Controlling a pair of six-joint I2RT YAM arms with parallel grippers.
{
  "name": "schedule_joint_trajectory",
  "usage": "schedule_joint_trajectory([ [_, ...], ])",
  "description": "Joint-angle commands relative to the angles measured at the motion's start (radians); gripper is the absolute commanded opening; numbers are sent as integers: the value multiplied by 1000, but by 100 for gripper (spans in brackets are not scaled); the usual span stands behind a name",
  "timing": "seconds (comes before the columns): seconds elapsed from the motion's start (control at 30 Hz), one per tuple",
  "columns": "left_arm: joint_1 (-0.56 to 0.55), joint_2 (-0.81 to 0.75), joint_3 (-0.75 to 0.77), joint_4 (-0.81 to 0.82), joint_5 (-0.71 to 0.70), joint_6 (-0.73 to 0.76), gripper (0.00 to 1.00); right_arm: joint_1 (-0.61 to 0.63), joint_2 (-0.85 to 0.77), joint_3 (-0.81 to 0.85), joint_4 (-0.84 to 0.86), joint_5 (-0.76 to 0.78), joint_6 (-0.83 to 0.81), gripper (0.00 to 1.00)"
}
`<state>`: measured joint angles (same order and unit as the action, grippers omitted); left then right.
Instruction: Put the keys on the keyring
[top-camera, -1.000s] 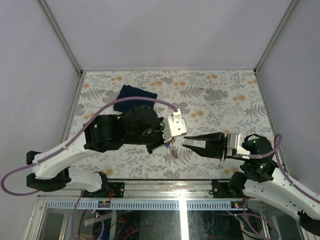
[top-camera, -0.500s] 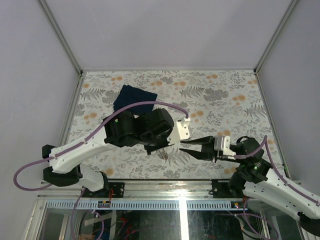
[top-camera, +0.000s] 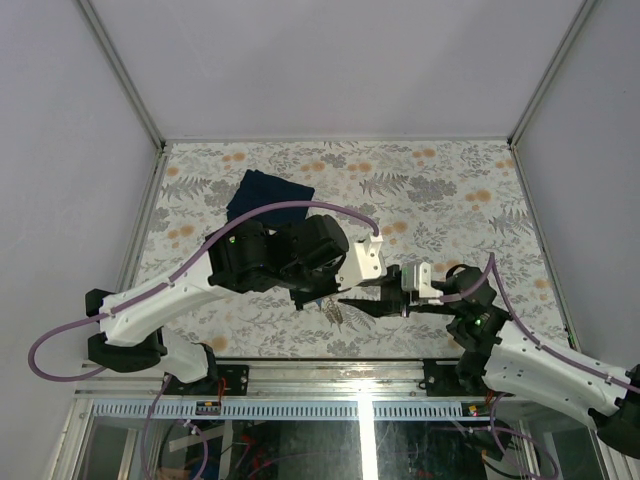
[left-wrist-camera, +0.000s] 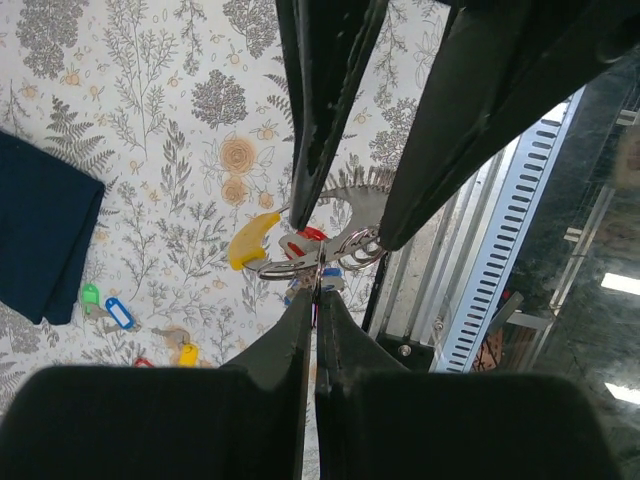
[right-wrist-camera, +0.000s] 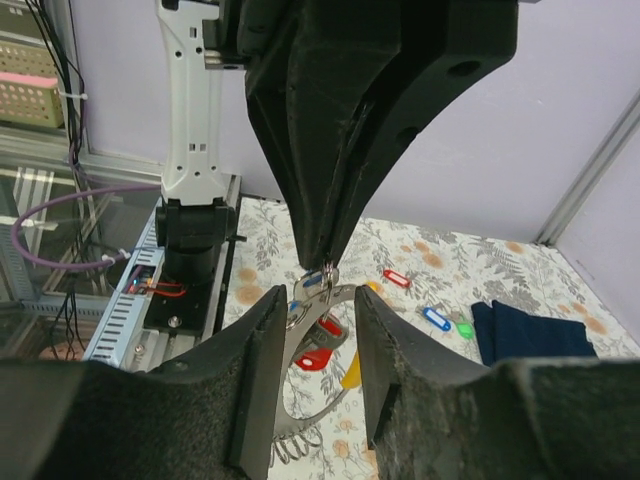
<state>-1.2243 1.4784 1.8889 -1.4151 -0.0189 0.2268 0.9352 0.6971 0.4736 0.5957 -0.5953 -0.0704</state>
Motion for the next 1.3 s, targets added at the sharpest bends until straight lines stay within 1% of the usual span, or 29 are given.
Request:
schedule_joint_trajectory([
  [0.0,-7,-6,38,-7,44,29,0,1,31,5,195,-30,55,39],
  [0.4,-7,-7,43,-7,58,43,0,1,84,15,214,-49,60,37],
  [0.5,-7,-9,44,-7,60,44,0,1,95,19,218,-51,61,35],
  [0.63,-7,-7,41,-5,61,47,0,1,113,29,223,-58,59,31],
  [0.9,-8,-7,38,-5,66,49,0,1,131,36,241,-67,64,29],
  [1.13,-8,-7,35,-5,65,50,0,1,134,37,263,-69,70,32],
  [1.27,-8,-6,34,-5,67,49,0,2,133,37,274,-67,76,31],
])
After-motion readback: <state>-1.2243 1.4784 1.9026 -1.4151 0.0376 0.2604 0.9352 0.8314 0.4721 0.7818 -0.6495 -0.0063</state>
